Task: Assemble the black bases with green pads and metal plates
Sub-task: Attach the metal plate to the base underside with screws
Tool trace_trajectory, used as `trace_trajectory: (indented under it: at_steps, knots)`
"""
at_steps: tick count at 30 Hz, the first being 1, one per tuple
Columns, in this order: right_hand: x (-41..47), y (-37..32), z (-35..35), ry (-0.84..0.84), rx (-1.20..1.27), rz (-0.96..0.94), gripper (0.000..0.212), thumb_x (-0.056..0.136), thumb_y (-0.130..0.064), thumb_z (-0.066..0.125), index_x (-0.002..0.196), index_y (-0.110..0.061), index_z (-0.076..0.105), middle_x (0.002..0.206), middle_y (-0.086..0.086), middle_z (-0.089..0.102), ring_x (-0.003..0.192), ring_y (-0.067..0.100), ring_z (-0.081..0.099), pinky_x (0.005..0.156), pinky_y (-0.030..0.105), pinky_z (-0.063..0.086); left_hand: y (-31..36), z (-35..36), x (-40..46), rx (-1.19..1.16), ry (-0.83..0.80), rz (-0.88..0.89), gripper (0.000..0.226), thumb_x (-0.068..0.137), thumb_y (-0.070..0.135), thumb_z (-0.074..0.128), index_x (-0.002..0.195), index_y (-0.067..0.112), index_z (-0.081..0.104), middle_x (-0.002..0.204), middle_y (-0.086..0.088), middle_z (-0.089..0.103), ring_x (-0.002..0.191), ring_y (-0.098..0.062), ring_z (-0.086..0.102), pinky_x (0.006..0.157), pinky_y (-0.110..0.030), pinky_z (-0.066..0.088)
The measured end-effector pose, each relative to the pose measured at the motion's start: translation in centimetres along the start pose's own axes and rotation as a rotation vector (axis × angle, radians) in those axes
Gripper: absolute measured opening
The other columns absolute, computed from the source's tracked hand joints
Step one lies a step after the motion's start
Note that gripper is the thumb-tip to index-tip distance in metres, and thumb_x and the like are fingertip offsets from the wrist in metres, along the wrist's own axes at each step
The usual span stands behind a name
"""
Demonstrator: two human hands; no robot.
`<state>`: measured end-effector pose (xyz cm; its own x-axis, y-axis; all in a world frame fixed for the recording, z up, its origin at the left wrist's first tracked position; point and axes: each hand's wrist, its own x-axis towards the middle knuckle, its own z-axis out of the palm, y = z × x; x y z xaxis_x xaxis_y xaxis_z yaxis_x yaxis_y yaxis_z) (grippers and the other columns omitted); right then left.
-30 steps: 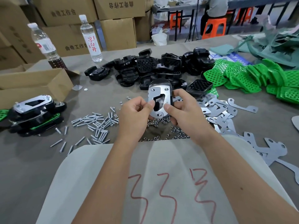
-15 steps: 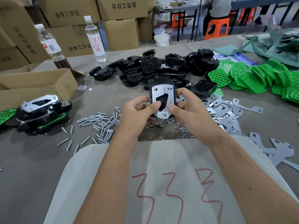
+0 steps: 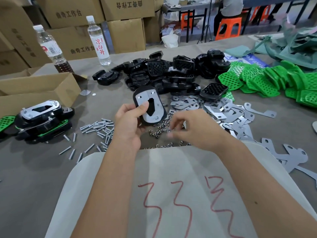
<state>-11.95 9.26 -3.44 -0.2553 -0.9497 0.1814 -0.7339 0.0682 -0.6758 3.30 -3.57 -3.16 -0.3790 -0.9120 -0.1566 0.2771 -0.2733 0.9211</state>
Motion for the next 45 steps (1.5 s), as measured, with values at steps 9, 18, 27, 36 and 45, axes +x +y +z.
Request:
trace_trajectory:
  at_steps: [9,18,27,36,45]
  knots:
    - [0.2,-0.8,1.1,-0.066,-0.316,0.029,0.011,0.099,-0.029,0.067,0.089,-0.025,0.066,0.079,-0.015,0.06,0.087,0.016,0.06,0.07,0.032,0.04,0.6,0.2,-0.2,-0.021,-0.011,-0.035,0.024,0.091,0.013,0.074,0.114,0.006,0.073,0.1,-0.01,0.079,0.087,-0.023,0.074,0.072,-0.035,0.063]
    - [0.2,-0.6,0.1,0.345,0.594,0.06,0.012,0.095,0.0,0.069,0.089,-0.01,0.073,0.069,0.007,0.071,0.054,0.017,0.063,0.049,0.027,0.054,0.6,0.6,-1.0,0.177,-0.076,-0.079,0.021,0.093,0.014,0.069,0.112,0.008,0.073,0.103,-0.014,0.079,0.095,-0.035,0.076,0.086,-0.053,0.062]
    - [0.3,-0.4,0.3,0.468,0.664,0.02,0.009,0.084,-0.006,0.083,0.085,-0.014,0.08,0.069,0.004,0.074,0.054,0.017,0.065,0.05,0.024,0.052,-0.2,2.0,-2.1,0.273,-0.21,-0.077,0.015,0.091,0.01,0.069,0.106,0.014,0.072,0.093,-0.007,0.079,0.075,-0.021,0.074,0.067,-0.035,0.06]
    - [0.5,-0.4,0.9,0.549,0.537,-0.052,0.008,0.082,-0.011,0.086,0.083,-0.017,0.081,0.076,-0.007,0.075,0.067,0.007,0.062,0.065,0.022,0.05,0.0,2.4,-2.7,0.284,-0.229,-0.073,0.018,0.095,0.008,0.066,0.111,0.008,0.072,0.092,-0.009,0.079,0.075,-0.023,0.074,0.066,-0.036,0.061]
    - [0.7,-0.3,1.3,0.532,0.514,-0.07,0.011,0.081,-0.011,0.087,0.082,-0.02,0.08,0.077,-0.009,0.077,0.066,0.004,0.063,0.067,0.018,0.051,-0.7,3.1,-2.9,0.288,-0.2,-0.03,0.013,0.095,0.004,0.062,0.104,0.009,0.07,0.079,0.0,0.076,0.066,-0.012,0.072,0.052,-0.023,0.053]
